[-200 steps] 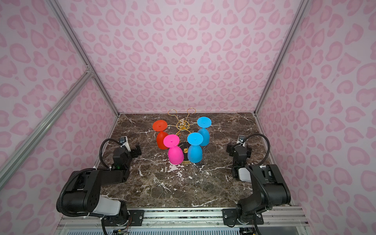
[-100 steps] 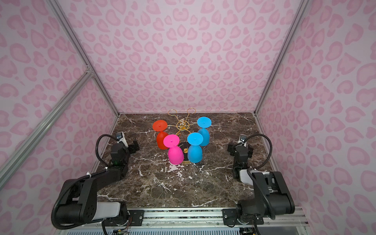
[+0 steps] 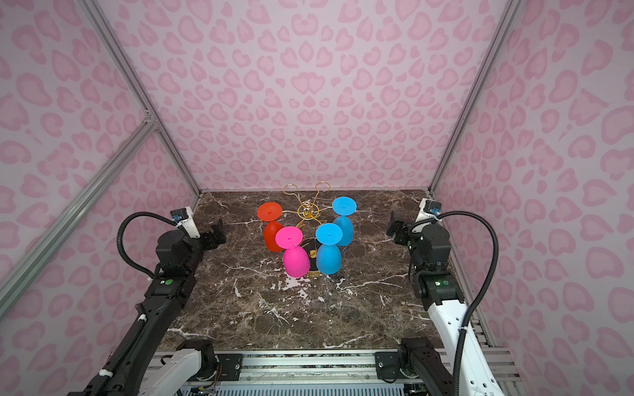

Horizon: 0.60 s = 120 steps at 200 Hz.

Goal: Take the wine glass off the wine glass rack
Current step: Pick up the wine glass from the wine glass rack.

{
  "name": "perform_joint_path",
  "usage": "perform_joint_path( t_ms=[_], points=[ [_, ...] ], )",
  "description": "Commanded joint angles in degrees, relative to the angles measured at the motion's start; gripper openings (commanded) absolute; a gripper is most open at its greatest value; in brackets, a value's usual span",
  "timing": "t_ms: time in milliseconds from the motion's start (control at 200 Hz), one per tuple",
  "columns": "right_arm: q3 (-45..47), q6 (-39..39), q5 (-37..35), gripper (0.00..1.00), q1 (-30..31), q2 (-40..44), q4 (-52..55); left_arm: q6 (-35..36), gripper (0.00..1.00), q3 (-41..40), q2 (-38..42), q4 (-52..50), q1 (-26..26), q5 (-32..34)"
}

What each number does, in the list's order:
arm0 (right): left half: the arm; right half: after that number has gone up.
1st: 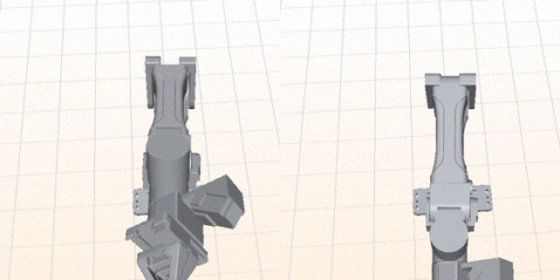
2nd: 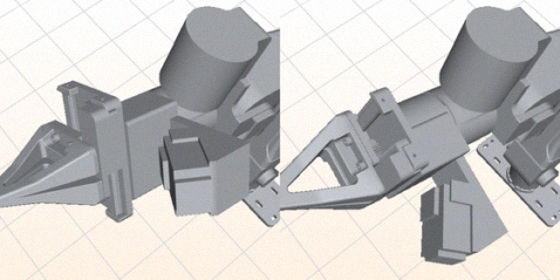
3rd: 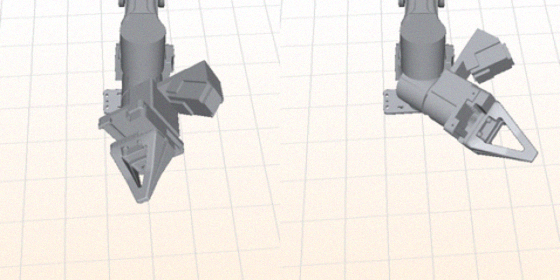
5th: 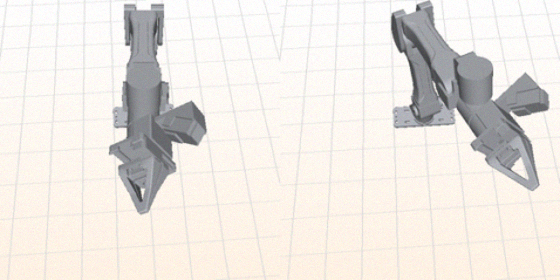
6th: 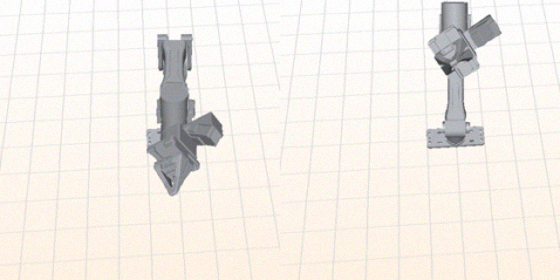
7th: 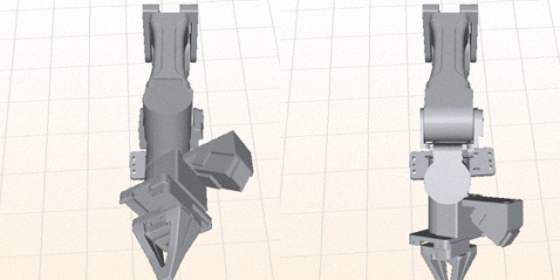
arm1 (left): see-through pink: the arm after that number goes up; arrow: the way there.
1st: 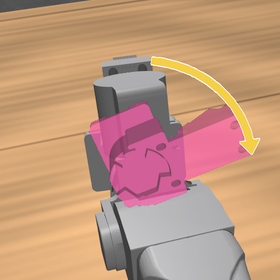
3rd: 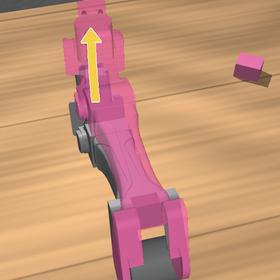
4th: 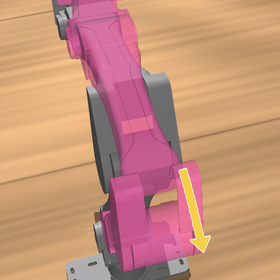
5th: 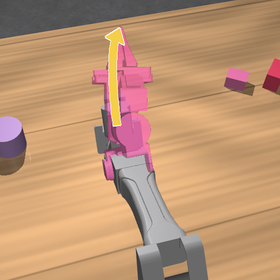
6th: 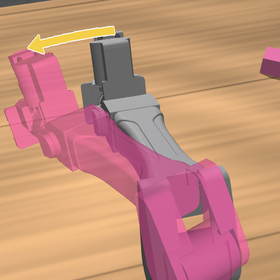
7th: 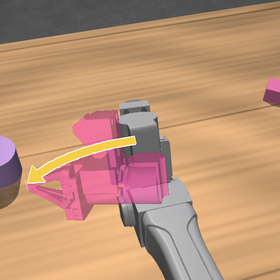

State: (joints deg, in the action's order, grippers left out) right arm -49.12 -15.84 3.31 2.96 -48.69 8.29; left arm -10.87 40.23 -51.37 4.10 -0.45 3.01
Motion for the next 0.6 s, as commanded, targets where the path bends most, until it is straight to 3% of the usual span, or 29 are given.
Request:
perform_joint_path(
  t_ms=[0, 270, 595],
  points=[
    [-4.6, -6.5, 12.5, 0.96, -0.5, -1.4, 10.1, -1.1, 0.98, 2.9, 1.9, -5.4, -0.2, -6.3],
    [-15.6, -16.8, 29.9, 0.81, -0.4, -11.0, 8.4, -3.9, 0.98, 8.1, 2.4, -10.2, -2.7, -13.9],
    [-18.7, -21.7, 36.2, 0.64, 3.4, -18.3, 5.8, -6.5, 0.98, 9.0, 3.1, -10.5, -5.0, -15.4]
  ],
)
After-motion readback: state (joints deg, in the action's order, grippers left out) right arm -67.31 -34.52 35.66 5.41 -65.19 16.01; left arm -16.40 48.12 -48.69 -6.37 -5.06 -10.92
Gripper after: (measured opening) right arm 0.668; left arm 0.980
